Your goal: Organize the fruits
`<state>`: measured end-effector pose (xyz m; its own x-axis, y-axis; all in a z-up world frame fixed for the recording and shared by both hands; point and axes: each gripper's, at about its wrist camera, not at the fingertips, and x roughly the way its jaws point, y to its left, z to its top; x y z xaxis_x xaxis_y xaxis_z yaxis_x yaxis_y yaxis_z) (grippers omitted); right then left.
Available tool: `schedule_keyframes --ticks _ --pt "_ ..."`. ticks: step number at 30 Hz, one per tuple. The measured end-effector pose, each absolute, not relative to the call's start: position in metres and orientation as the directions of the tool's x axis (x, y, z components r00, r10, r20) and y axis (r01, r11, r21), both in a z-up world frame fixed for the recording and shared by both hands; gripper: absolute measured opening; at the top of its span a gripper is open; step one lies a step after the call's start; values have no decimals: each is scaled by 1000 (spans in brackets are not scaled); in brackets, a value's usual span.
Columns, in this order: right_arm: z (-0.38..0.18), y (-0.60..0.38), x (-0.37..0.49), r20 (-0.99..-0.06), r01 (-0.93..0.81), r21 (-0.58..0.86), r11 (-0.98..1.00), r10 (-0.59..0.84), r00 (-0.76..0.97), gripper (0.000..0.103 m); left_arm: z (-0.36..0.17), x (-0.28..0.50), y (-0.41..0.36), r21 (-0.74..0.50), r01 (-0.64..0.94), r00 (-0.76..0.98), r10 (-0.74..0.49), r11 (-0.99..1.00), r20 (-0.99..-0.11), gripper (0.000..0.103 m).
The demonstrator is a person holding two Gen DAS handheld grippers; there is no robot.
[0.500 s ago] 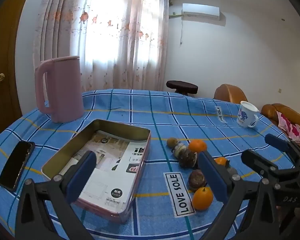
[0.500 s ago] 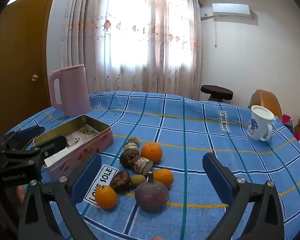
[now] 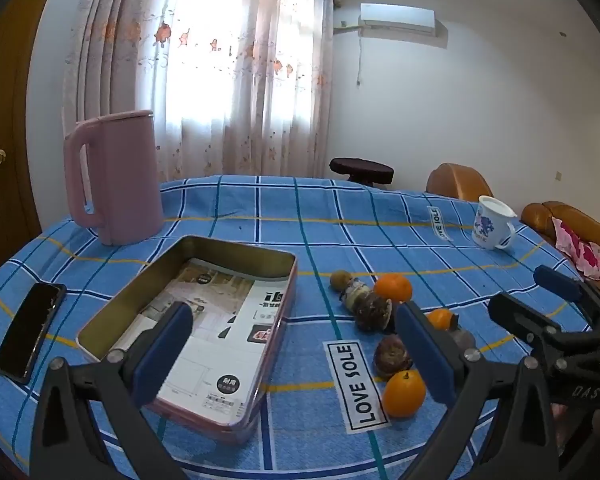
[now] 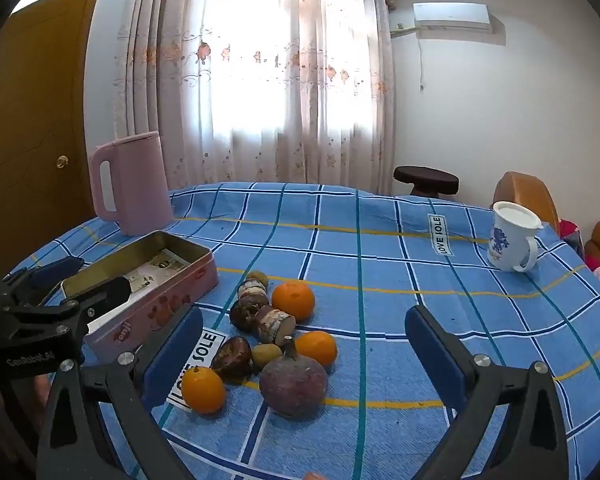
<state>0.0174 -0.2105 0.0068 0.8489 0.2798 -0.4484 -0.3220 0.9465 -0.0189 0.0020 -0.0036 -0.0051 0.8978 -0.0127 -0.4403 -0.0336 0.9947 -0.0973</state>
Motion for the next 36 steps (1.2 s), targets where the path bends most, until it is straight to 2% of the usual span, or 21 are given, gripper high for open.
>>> schedule_keyframes --ticks 36 --pt "-2 -211 15 -452 -330 -2 944 294 842 102 -4 0 -6 -79 -29 898 -8 996 -439 103"
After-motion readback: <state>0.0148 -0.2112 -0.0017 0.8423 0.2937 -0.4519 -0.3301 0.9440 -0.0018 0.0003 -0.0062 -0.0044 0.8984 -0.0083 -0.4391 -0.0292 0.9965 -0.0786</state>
